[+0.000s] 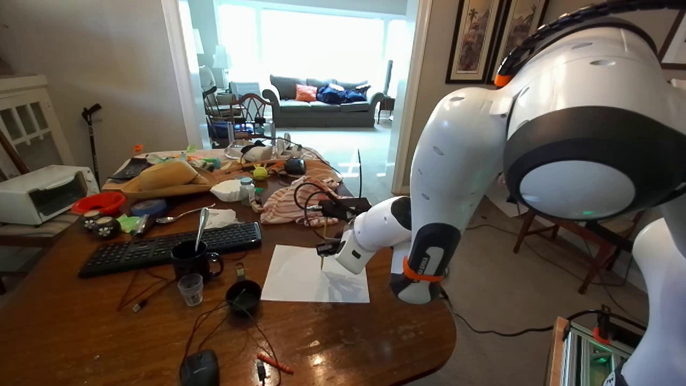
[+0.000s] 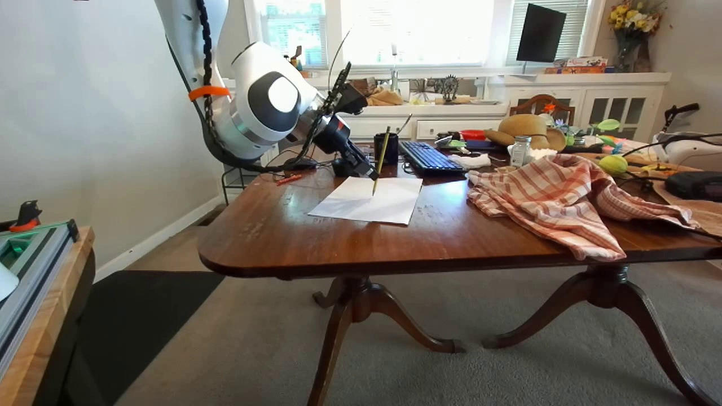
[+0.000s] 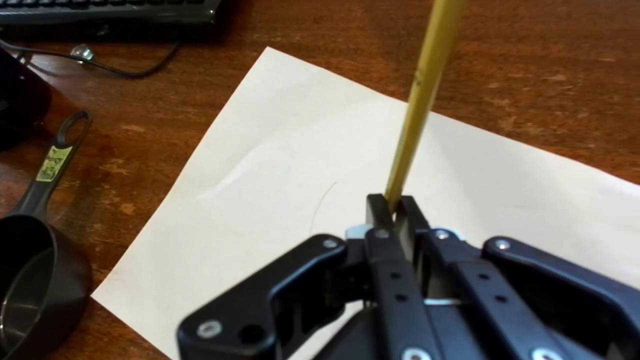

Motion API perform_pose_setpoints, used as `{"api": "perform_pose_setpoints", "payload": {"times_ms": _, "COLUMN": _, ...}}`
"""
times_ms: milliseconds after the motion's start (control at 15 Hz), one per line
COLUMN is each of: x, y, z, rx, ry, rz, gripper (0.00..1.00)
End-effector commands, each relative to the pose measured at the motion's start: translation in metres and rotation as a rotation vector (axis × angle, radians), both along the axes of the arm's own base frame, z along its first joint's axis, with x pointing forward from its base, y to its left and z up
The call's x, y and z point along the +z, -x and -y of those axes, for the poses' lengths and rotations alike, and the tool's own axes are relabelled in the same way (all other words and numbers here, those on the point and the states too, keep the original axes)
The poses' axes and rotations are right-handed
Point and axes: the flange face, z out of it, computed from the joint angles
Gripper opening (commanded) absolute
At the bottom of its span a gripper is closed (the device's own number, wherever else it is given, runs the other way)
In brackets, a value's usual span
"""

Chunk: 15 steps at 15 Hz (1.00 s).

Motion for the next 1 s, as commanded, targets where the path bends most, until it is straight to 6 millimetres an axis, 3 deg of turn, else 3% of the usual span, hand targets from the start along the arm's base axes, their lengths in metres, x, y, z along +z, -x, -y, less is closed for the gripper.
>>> {"api": "perform_pose_setpoints", "payload": {"times_ms": 0, "x": 0.004, "y": 0.001, "z": 0.011, "rx": -0.011, "ry": 0.014, "rz": -0.008, "gripper": 0.02}}
{"api": "perform_pose_setpoints", "payload": {"times_ms": 267, "x": 0.003, "y": -0.001, "z": 0.015, "rx": -0.013, "ry": 0.019, "rz": -0.014, "gripper": 0.02}}
{"api": "perform_pose_setpoints", "payload": {"times_ms": 933, "x": 0.007, "y": -0.001, "z": -0.012, "rx": 0.024, "ry": 0.008, "rz": 0.009, "gripper": 0.02}}
